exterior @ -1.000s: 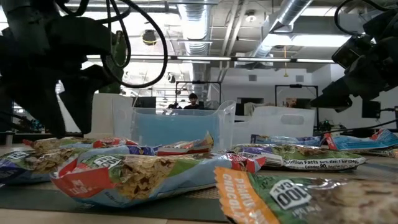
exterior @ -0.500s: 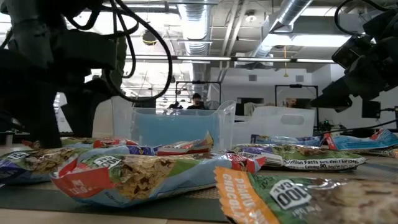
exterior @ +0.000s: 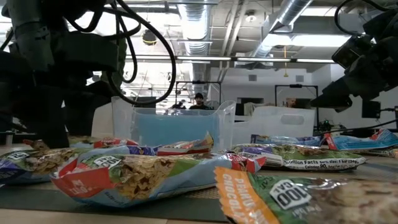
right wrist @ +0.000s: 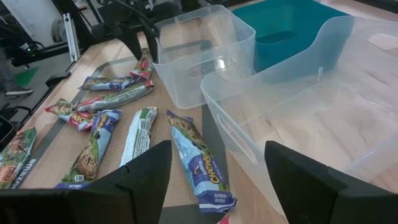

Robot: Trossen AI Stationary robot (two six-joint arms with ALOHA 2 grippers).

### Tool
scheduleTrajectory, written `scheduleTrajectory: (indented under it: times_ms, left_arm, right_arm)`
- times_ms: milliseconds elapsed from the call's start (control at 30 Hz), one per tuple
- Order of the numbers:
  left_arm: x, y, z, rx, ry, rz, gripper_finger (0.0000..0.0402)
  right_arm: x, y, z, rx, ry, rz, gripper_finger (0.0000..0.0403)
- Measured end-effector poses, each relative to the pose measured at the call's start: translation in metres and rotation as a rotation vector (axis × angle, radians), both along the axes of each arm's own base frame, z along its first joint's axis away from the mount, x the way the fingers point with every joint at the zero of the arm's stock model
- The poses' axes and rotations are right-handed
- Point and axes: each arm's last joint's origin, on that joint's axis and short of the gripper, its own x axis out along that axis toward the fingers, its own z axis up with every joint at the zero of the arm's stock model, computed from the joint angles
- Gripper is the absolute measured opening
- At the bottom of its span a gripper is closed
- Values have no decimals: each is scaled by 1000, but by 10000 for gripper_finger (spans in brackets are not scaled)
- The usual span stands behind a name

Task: Pick and place Granola Bars by type
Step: Put the red granola bar into the blue bin

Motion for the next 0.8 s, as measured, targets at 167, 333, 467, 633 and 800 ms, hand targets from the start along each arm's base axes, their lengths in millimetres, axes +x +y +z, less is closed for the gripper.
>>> scheduleTrajectory:
  times_ms: [167,333,467,633,800]
  left_arm:
    - [0,0,0,-1,0,1,72]
    - [0,0,0,-2,-1,5,61]
    - [-2,-3,3,-11,-13,10,64]
    - [-7,-8,18,-66,-60,39,66]
    - [-11,-9,43,-137,-172,63,66]
  right_arm:
    - [0,0,0,0,0,0,249]
    - [0,0,0,0,0,0,249]
    - [0,0,0,0,-1,0,249]
    - [0,0,0,0,-1,0,249]
    - [0,0,0,0,-1,0,249]
